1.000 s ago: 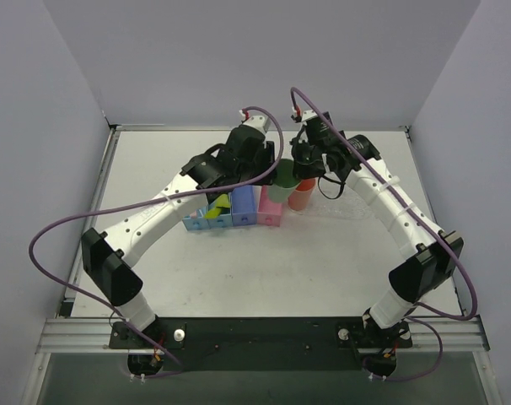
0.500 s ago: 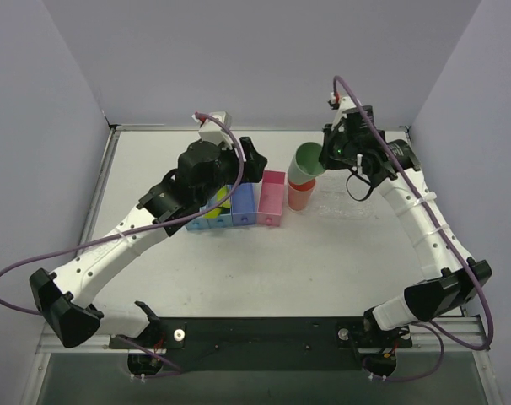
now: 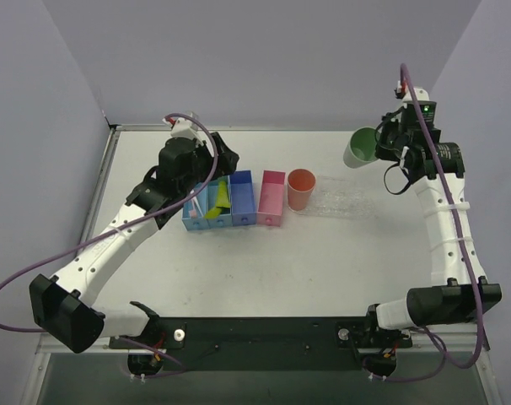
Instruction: Prepare toiletry sets of a toothbrush and toothpaste on the tray
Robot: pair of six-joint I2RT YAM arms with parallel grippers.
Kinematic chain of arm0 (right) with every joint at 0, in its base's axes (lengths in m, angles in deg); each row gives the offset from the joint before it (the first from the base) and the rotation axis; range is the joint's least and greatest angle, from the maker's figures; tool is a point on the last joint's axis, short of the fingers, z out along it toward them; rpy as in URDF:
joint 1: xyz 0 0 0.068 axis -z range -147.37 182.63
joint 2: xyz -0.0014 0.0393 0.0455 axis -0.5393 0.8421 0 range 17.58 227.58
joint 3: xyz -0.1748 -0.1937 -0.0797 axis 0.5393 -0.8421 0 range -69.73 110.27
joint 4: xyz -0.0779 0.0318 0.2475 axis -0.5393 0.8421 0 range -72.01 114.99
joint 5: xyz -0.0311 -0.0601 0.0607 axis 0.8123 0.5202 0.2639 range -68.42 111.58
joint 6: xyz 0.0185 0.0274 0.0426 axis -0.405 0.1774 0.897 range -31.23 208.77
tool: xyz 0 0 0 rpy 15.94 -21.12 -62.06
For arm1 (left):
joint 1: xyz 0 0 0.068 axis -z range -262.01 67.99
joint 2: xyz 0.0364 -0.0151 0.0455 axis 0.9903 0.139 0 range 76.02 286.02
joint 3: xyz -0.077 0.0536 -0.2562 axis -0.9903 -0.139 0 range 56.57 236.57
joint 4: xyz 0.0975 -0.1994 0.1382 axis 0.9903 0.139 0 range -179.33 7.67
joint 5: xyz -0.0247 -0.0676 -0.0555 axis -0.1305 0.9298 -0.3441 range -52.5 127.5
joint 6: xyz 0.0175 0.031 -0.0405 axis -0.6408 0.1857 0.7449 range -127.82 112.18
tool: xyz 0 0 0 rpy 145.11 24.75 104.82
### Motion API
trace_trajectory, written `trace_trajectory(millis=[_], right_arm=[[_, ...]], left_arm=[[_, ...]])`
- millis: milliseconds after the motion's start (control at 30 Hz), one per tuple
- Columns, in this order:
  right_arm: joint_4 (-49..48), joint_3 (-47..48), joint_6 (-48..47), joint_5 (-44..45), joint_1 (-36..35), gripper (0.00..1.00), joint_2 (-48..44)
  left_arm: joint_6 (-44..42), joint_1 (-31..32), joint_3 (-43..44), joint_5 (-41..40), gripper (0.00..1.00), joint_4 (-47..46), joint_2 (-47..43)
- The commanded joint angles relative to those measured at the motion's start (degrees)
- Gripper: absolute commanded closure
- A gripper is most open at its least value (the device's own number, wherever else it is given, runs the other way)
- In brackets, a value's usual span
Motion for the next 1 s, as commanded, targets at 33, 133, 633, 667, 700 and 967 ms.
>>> trace_trajectory(millis=[33, 133, 633, 667, 700, 967], right_arm=[[-1.2, -1.1, 3.1, -5.1, 9.3, 1.00, -1.3], [-1.5, -3.3, 3.3, -6.2, 12.6, 1.00, 0.3], [-8.7, -17.5, 3.0, -6.7, 15.5, 1.00, 4.5], [-8.8, -17.5, 3.0, -6.5, 15.7, 1.00, 5.6], [-8.9, -17.5, 2.8, -6.4, 15.8, 1.00, 5.9], [-11.0, -17.1, 2.2, -5.7, 15.8, 1.00, 10.9]], left_arm=[[-3.6, 0.3, 0.9, -2.1, 0.12, 1.0, -2.6], [-3.9, 0.3, -0.3, -2.1, 0.12, 1.3, -3.2], [-0.2, 0.4, -5.0, -3.4, 0.13, 1.3, -5.9], [-0.2, 0.4, -5.0, -3.6, 0.13, 1.6, -6.0], [-0.2, 0.4, -4.9, -3.8, 0.13, 2.2, -5.9], [0.7, 0.4, -4.4, -4.7, 0.14, 4.4, -5.9]])
